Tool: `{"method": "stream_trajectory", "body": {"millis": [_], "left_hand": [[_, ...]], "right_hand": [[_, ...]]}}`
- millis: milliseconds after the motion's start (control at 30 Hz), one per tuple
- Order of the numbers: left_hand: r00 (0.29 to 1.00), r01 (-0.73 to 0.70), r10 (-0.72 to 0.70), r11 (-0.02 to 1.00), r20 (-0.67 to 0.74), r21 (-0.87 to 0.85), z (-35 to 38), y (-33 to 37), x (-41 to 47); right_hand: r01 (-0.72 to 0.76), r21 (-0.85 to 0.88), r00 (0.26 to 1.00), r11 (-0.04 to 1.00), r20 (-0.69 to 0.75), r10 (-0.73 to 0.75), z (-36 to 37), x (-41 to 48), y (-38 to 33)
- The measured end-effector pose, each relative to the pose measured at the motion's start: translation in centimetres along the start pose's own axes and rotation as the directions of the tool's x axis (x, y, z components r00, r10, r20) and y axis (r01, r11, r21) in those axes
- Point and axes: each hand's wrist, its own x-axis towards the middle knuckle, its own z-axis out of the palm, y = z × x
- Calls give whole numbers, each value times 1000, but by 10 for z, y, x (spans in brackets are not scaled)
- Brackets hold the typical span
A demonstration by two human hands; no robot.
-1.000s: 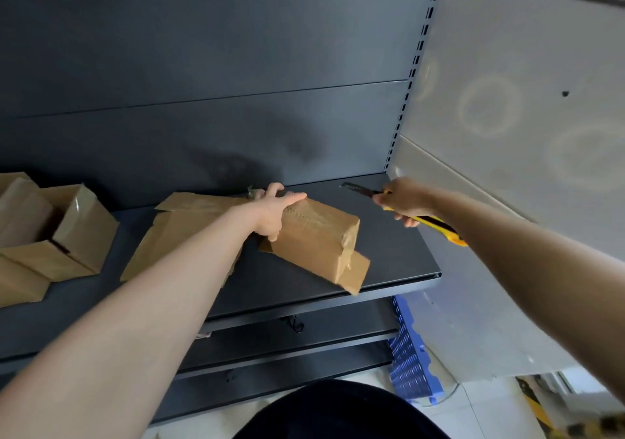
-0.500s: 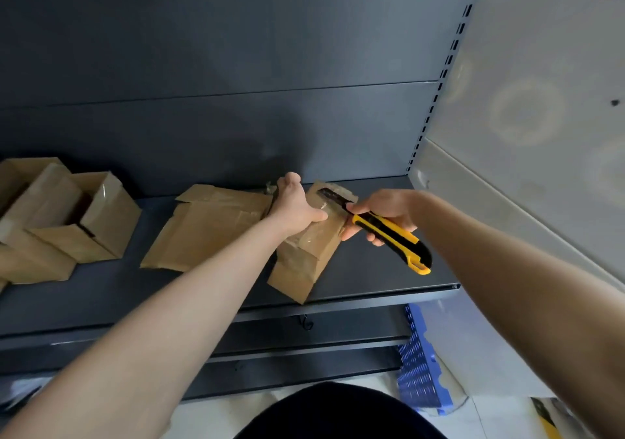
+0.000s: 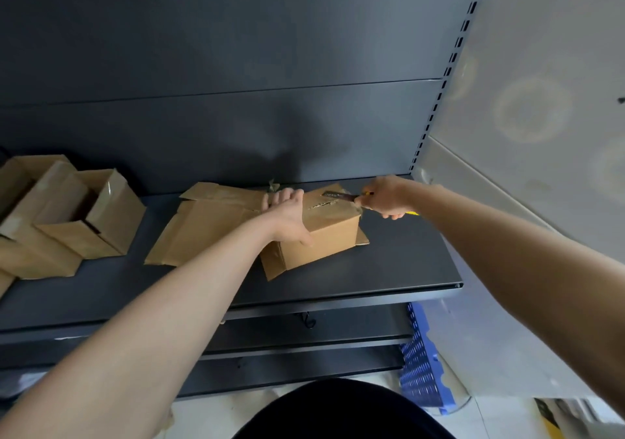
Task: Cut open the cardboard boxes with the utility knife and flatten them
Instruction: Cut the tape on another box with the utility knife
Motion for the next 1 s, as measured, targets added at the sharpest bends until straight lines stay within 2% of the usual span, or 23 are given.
{"method": "stream_trajectory", "body": {"millis": [100, 333, 600, 733, 900, 1000], "left_hand": [[1000, -14, 14, 1000, -13, 6, 4, -7, 6], [996, -68, 72, 995, -56, 76, 5, -6, 8], [991, -109, 113, 992, -77, 55, 9, -12, 7], [989, -118, 123, 991, -77, 60, 12, -14, 6], [991, -115, 119, 991, -55, 75, 12, -13, 6], [992, -114, 118, 990, -45, 84, 10, -12, 7]], "right_hand": [[86, -265, 994, 960, -45, -101, -8, -10, -8], [154, -530, 975, 834, -53, -214, -4, -11, -31], [104, -651, 962, 752, -126, -242, -2, -8, -43], [80, -705, 972, 705, -102, -212, 3, -6, -47], [60, -711, 983, 701, -79, -164, 6, -3, -34], [68, -705, 978, 706, -91, -186, 5, -4, -25]]}}
